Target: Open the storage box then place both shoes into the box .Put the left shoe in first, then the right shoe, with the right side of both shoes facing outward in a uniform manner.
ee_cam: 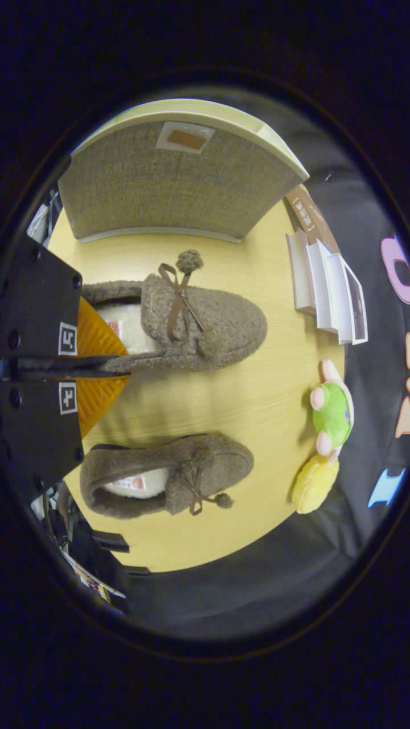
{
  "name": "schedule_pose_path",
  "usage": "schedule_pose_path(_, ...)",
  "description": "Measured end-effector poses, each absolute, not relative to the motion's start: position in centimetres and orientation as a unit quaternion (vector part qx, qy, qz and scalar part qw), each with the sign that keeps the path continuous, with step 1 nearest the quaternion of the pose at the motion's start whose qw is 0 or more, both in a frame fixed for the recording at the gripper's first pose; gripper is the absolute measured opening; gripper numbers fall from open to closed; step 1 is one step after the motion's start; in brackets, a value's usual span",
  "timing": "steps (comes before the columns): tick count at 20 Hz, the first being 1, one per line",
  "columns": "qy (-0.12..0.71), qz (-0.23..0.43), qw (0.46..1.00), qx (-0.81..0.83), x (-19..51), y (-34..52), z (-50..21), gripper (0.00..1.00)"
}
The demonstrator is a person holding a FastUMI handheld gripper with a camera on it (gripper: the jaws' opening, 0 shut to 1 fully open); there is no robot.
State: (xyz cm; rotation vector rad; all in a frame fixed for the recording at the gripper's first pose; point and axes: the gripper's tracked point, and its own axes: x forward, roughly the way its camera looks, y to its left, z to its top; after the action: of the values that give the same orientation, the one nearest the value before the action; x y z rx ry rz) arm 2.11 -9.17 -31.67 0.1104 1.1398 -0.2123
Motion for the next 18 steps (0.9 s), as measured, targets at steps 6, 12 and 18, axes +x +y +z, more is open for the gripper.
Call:
schedule_pose_path(6, 0.493, -0.134, 0.859, 0.037, 1.6, -9.4, -26.7, 0.03)
schedule_pose_path(12, 0.437, -0.171, 0.883, 0.026, 1.1, -9.8, -19.0, 0.03)
schedule_pose_path(18, 0.398, -0.192, 0.897, 0.008, 1.7, -7.6, -11.0, 0.03)
